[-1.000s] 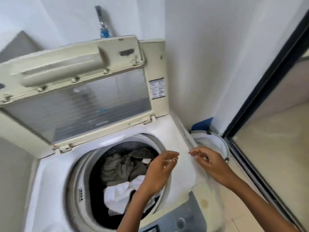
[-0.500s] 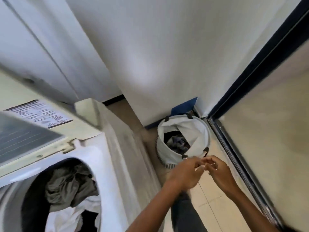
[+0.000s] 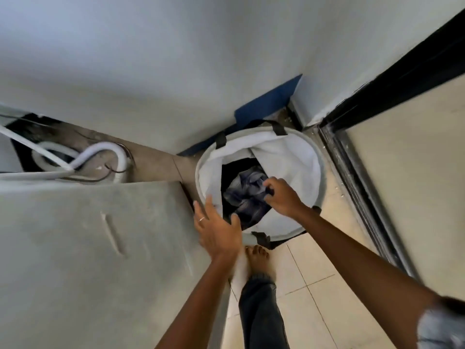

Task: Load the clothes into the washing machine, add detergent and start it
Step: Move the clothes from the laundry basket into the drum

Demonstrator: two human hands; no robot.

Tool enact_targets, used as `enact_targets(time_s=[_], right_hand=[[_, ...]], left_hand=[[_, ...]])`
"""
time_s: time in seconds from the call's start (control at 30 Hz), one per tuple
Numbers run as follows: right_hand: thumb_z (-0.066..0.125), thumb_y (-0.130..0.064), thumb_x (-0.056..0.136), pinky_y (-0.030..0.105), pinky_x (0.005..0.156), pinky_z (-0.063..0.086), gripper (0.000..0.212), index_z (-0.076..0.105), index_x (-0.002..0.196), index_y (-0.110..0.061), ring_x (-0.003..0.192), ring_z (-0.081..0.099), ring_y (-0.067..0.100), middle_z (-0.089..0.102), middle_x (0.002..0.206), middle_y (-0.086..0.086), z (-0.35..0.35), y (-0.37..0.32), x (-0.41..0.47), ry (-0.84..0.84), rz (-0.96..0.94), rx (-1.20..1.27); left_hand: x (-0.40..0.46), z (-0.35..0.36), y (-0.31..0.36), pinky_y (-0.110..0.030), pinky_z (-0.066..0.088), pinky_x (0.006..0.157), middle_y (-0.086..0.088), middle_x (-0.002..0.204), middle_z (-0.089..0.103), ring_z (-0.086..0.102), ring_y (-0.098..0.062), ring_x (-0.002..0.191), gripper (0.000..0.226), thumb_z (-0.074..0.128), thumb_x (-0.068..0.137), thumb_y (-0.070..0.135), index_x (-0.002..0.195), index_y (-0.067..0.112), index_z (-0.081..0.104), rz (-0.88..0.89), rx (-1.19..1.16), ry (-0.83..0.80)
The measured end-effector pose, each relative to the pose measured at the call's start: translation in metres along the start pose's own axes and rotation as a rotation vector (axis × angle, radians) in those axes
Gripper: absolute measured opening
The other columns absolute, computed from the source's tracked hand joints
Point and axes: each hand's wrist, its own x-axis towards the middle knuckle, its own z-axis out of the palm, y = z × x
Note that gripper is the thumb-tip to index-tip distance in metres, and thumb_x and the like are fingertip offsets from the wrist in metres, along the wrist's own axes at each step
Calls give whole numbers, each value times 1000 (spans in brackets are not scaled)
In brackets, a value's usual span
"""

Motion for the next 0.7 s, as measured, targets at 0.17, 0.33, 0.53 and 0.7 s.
enact_targets(time_s=[0.17, 0.33, 0.53, 0.7], right_hand=[[69, -19, 79, 44, 103, 38, 68, 36, 138, -18, 124, 39, 41, 33, 139, 18, 59, 27, 110, -82, -12, -257], [76, -43, 73, 56, 107, 28, 111, -1, 150, -21, 140, 13, 46, -4, 156, 16, 107, 60, 161, -140, 21, -631], [62, -25, 87, 49, 100, 39, 97, -12, 150, -17, 132, 34, 43, 13, 152, 26, 145, 113, 166, 10, 107, -690], [53, -8, 89, 45, 90, 47, 56, 29, 140, -6, 116, 55, 38, 49, 132, 20, 131, 87, 142, 48, 70, -642]], left_hand=[[45, 54, -36, -30, 25, 112, -5, 161, 11, 22, -21, 144, 78, 58, 87, 8, 152, 21, 16, 122, -74, 227], [56, 93, -72, 7, 8, 101, -6, 160, 16, -2, 29, 128, 78, 50, 84, -9, 151, 17, 21, 249, -133, 351], [64, 108, -115, -33, 30, 113, -9, 158, 18, 20, -15, 145, 83, 46, 84, -11, 150, 27, 14, 206, -116, 332], [65, 94, -117, -44, 38, 108, -11, 159, 14, 27, -27, 142, 83, 54, 84, -4, 150, 26, 14, 178, -27, 277]])
